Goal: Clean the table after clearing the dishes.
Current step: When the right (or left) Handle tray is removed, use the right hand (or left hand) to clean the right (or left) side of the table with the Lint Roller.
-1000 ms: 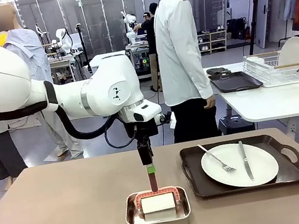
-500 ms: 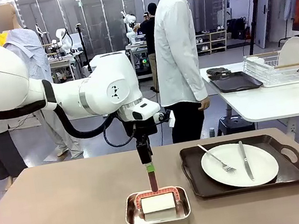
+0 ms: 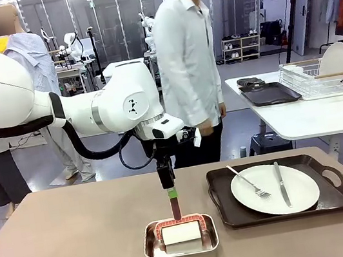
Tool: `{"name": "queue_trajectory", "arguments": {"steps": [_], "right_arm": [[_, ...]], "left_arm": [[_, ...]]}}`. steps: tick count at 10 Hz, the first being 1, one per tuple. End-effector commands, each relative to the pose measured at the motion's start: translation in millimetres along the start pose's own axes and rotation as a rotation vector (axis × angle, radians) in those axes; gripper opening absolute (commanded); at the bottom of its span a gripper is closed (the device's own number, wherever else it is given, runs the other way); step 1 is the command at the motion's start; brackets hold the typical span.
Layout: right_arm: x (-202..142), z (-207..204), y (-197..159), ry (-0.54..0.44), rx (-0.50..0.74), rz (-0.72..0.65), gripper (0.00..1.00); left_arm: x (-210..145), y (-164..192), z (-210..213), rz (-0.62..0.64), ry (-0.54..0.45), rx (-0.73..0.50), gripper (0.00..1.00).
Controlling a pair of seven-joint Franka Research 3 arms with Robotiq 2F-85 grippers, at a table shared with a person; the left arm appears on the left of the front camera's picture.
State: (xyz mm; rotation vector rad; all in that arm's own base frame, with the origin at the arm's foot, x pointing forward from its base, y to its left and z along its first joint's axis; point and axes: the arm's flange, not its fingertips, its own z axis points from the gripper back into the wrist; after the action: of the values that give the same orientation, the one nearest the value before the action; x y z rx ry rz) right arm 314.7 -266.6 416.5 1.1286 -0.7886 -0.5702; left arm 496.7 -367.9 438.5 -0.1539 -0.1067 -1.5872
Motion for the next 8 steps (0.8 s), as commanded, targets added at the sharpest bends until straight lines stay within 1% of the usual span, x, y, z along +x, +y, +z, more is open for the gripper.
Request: {"name": "queue_trajectory", "arguments": {"steps": [1,4,5,6,7,8], "right_arm": [[-2.2,2.6,0.8,-0.002,0.007,0.007,1.0],[-2.2,2.6,0.8,-0.002,0.007,0.007,1.0],[-2.2,2.6,0.8,-0.002,0.007,0.007,1.0],[-2.2,2.6,0.8,-0.002,0.007,0.007,1.0],[-2.2,2.6,0.8,-0.002,0.007,0.007,1.0],[-2.2,2.6,0.8,-0.002,0.007,0.007,1.0]], "left_arm": [[0.4,-0.3,1.9,0.0,0.001,0.008,1.0],[0.0,0.0,0.0,0.0,0.0,0.0,1.0],[-6.9,17.1,31.6,0.158,-0.083,-0.053,1.0],[-27.2,31.2,57.5,0.322,-0.191,-0.19,1.0],[-54.0,39.7,78.2,0.483,-0.291,-0.237,1.0],[-97.6,42.7,98.7,0.643,-0.455,-0.341,1.0]]}}
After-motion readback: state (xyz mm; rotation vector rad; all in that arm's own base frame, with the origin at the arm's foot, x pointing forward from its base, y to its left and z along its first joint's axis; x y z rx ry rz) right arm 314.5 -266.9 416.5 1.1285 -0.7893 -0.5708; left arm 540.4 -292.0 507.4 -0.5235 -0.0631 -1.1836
